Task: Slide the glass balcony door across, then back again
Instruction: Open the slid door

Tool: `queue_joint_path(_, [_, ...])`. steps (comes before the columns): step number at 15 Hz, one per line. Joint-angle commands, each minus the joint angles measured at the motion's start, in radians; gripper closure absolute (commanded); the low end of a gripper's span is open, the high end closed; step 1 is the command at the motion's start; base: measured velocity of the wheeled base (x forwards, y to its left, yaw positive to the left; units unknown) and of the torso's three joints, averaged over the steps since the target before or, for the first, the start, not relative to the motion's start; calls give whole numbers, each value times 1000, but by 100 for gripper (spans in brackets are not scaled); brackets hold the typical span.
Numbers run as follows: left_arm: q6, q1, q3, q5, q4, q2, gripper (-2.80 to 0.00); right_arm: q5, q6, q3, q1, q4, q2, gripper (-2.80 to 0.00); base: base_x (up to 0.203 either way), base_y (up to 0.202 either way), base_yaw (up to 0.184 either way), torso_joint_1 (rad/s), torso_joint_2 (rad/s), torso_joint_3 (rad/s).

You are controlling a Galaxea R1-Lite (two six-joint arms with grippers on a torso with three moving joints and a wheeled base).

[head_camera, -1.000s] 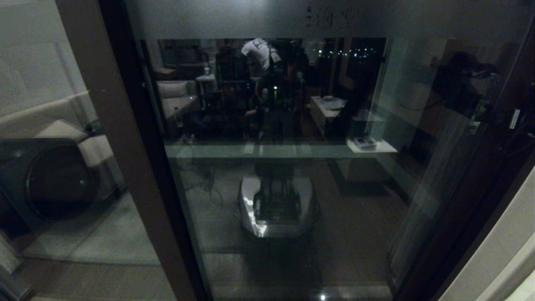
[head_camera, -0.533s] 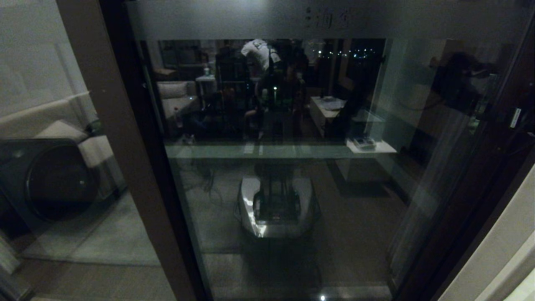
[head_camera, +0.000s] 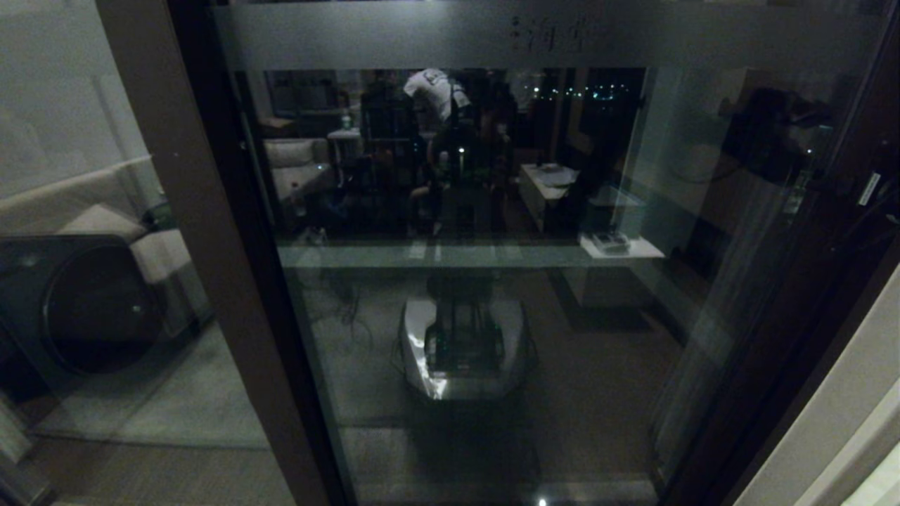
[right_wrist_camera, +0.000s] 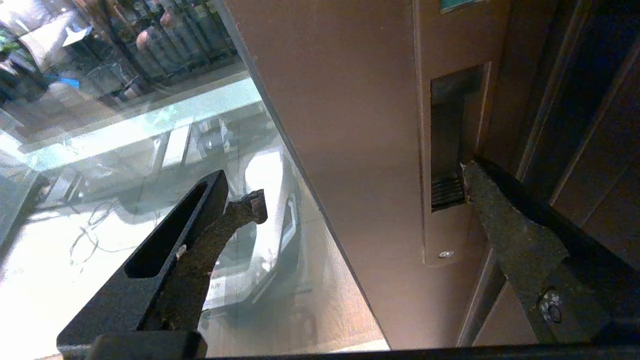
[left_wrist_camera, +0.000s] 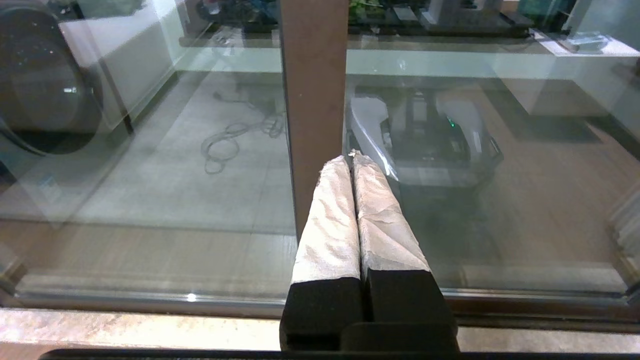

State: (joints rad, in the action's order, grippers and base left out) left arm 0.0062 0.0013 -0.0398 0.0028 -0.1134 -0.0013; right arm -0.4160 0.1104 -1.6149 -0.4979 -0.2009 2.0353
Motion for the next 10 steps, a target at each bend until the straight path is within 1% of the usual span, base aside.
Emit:
queue_joint_path(1, [0, 0, 0, 0, -1, 0, 0, -3, 0, 6, 1, -2, 3, -280, 0, 0, 0, 0, 0, 0])
queue_joint_path(6, [0, 0, 0, 0, 0, 0, 0, 2, -8, 21, -2, 12, -33, -280, 0, 0, 0, 0, 0, 0])
queue_joint_path(10, [0, 0, 0, 0, -1, 0, 0, 2, -57, 64, -2, 73, -114, -280, 0, 0, 0, 0, 0, 0])
